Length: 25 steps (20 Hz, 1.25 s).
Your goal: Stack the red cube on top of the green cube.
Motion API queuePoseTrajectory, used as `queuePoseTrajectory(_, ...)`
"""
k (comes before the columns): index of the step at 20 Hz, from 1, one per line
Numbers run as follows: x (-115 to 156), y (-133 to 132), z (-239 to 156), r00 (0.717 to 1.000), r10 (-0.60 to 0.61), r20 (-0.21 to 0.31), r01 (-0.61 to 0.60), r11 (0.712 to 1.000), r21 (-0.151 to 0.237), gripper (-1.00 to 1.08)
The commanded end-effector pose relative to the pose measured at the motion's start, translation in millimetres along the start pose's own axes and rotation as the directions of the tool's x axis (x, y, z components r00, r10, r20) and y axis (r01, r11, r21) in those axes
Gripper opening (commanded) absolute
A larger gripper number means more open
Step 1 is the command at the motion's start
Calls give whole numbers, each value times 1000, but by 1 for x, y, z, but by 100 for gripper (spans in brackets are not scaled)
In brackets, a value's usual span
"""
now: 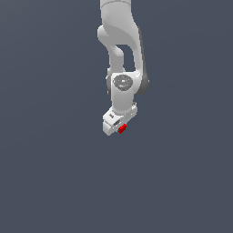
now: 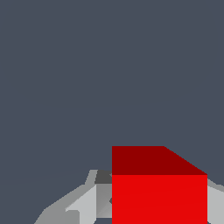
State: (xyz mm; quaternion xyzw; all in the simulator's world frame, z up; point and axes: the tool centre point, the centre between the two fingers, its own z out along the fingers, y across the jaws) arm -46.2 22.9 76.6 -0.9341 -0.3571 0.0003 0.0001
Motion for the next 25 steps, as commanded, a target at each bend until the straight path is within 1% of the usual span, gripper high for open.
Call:
queuePoseTrajectory(1,-22,6,4,1000,0,-1,0,1000,-1,-100)
queuePoseTrajectory(4,-45,13,8,1000,0,-1,0,1000,-1,-100)
queuePoseTrajectory(8,-69,21,13,1000,-1,-1,1,1000,0,-100)
queuePoseTrajectory(12,-83,26,16,1000,-1,-1,1,1000,0,-100)
queuePoseTrajectory(15,-85,26,16,1000,-2,-1,2,1000,-1,-100)
queuePoseTrajectory(16,-85,26,16,1000,-2,-1,2,1000,-1,100)
queuePoseTrajectory(25,-85,26,16,1000,-2,-1,2,1000,-1,100)
